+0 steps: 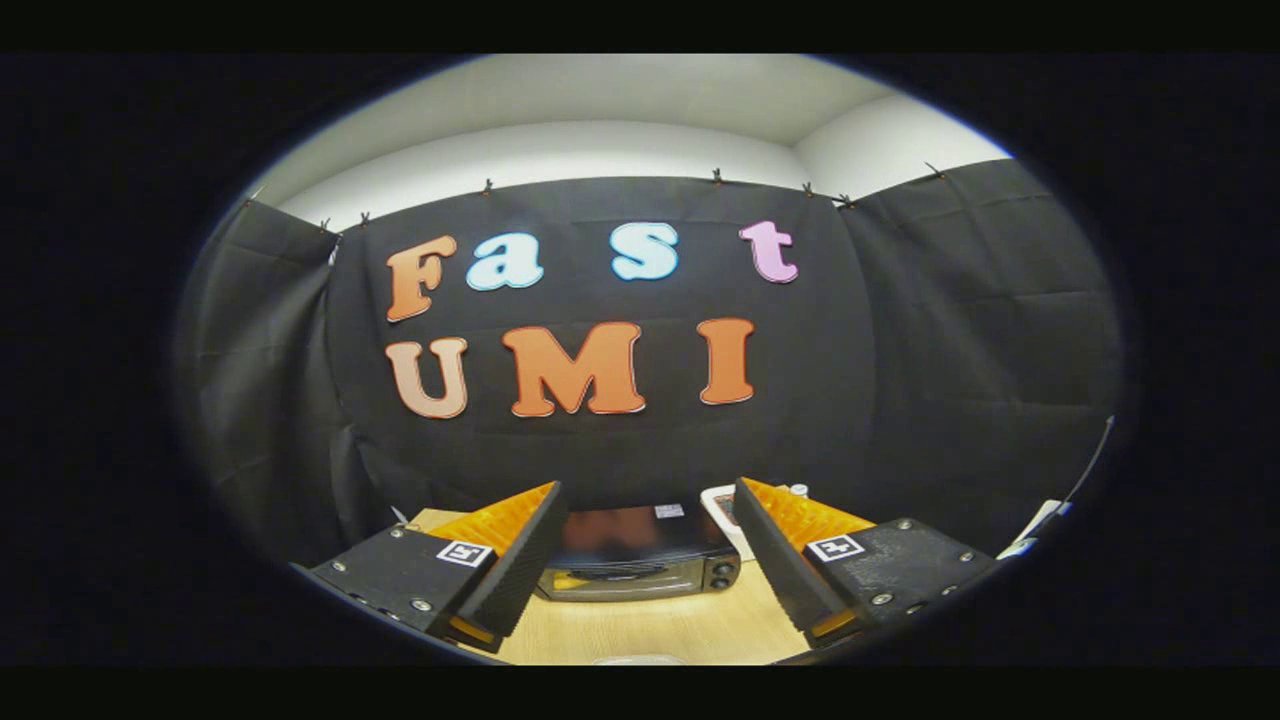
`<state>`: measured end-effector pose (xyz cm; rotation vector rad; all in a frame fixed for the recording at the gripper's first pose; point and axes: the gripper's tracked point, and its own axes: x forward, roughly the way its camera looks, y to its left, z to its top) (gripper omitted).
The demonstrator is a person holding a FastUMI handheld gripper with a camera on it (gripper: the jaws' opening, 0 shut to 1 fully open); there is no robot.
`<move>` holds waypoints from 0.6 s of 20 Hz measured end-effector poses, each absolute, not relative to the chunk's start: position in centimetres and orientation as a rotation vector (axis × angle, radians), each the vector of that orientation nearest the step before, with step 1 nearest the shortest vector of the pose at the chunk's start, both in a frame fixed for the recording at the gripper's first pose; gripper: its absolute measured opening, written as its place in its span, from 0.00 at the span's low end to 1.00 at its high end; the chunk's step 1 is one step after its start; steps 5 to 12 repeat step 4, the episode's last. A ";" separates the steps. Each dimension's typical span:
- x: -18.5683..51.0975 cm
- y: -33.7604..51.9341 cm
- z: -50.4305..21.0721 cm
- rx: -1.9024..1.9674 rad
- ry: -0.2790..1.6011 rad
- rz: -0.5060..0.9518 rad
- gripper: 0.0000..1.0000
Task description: Open the toaster oven, put the food inside, and close the toaster oven door.
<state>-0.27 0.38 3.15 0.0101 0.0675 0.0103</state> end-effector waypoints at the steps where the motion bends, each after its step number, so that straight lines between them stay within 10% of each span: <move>1: -0.6 -0.4 3.2 0.004 0.066 0.000 0.99; 12: -1.0 -1.9 3.3 0.014 0.055 -0.025 0.99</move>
